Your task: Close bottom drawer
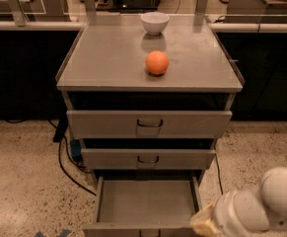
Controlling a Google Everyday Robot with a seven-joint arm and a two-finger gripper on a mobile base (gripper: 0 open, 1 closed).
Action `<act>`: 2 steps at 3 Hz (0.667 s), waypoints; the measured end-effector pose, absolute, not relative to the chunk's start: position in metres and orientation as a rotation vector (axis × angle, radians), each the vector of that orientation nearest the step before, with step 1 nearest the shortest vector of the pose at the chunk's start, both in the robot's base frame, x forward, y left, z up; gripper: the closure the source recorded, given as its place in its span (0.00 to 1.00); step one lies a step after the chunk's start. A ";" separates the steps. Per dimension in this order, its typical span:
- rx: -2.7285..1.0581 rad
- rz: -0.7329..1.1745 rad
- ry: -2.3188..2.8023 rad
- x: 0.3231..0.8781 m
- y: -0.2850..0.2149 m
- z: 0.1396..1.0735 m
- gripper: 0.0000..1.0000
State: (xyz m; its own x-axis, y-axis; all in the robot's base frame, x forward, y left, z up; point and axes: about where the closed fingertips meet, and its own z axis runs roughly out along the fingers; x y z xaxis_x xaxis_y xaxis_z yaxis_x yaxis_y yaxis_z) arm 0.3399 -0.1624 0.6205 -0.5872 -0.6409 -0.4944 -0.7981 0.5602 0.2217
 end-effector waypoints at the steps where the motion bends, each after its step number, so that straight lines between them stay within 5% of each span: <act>1: -1.102 0.753 2.513 0.303 -0.122 0.539 1.00; 2: -1.053 0.721 2.509 0.309 -0.123 0.525 1.00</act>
Offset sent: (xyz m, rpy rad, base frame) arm -0.0342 0.0366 -0.0724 0.0527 0.1062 -0.0279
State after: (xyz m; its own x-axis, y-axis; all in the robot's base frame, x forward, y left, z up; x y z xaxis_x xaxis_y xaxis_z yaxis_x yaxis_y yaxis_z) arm 0.3089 -0.1230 0.5252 -0.6746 -0.5672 -0.4725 -0.7314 0.5999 0.3242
